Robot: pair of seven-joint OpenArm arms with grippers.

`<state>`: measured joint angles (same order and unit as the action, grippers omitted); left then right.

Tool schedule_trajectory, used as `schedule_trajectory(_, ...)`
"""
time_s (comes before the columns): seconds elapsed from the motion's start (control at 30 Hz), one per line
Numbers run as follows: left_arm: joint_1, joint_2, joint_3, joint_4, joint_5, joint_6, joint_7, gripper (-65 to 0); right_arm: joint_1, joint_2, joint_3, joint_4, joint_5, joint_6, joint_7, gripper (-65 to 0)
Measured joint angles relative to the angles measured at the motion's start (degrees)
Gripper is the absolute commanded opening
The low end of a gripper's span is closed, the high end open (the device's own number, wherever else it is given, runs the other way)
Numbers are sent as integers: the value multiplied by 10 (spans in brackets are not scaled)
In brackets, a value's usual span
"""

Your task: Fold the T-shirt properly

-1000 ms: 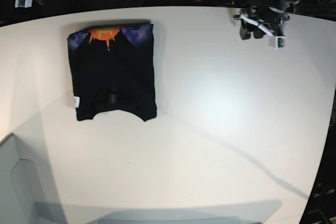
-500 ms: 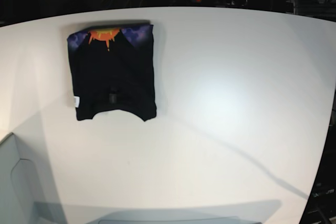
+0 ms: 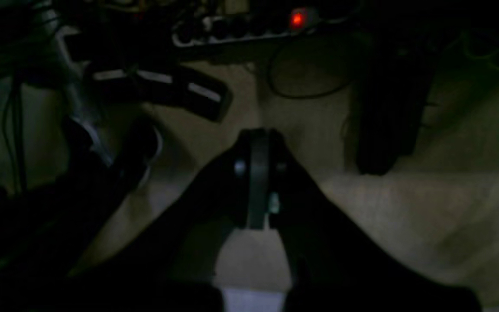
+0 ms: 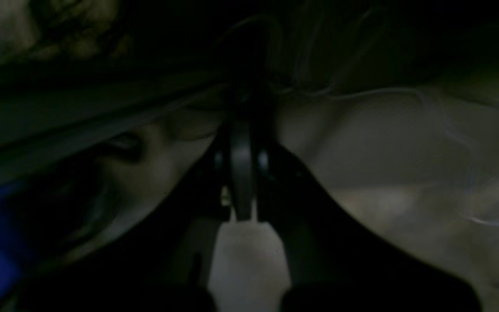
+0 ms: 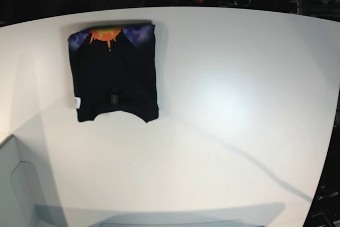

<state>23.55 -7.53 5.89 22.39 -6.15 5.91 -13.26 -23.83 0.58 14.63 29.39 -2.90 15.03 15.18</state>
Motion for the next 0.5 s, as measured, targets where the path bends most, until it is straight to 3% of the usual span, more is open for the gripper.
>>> schedule_trajectory(0.1,-43,10,2,-55,0,-1,-2,-650,36,0,-8,-75,-17,-86,52,-650)
schedule_trajectory(0.27,-106,12,-6,-67,2,-1,39,-650,107,-14,-16,-173,-43,-312,116,-650)
schedule_trajectory(0.33,-132,8,-16,-66,-10,-1,84,-650,132,-14,-42,-209,-47,-383,120,-650)
schedule_trajectory(0.4,-150,7,-15,-65,-20,0,107,-650,149,-14,-68,-231,-49,-407,119,-650)
schedule_trajectory(0.5,-153,9,-13,-67,-25,-1,119,-650,159,-14,-71,-247,-49,-409,119,-650)
